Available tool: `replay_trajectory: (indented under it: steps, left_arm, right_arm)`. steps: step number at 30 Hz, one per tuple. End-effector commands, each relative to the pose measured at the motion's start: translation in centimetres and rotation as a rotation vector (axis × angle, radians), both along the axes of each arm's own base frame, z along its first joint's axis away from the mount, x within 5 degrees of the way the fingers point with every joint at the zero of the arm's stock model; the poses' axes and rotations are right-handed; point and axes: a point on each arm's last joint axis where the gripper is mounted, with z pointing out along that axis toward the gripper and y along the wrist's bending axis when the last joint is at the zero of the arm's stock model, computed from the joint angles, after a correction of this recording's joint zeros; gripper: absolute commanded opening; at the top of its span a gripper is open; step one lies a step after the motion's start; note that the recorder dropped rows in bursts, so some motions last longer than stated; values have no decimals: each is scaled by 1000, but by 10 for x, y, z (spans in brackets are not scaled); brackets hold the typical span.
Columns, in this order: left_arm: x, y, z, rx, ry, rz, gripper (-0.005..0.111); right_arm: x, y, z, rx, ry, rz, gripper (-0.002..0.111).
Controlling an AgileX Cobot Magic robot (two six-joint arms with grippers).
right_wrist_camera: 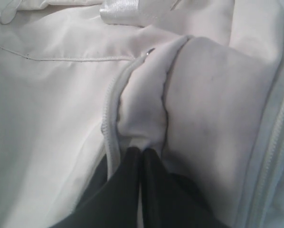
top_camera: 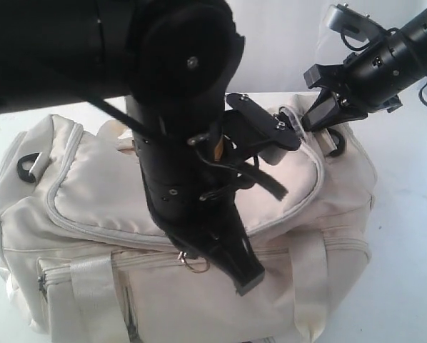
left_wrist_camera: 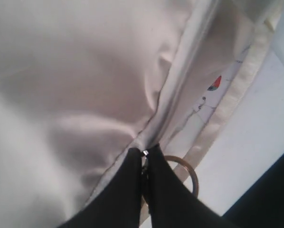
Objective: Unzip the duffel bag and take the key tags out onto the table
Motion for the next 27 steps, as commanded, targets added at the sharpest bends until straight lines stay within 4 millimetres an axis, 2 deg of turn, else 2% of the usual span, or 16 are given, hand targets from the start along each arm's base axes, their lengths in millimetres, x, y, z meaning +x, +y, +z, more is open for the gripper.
replay_trajectory:
  steps: [1, 14, 27]
  left_arm:
    - [-10, 27, -3, 121, 9, 38, 0]
    - [-33, 93, 20, 67, -108, 162, 0]
    - [-43, 139, 3, 128, -207, 248, 0]
  right_arm:
    - [3, -2, 3, -2, -29, -17, 0]
    - [3, -2, 3, -2, -29, -17, 0]
    - [3, -3, 2, -12, -25, -12, 0]
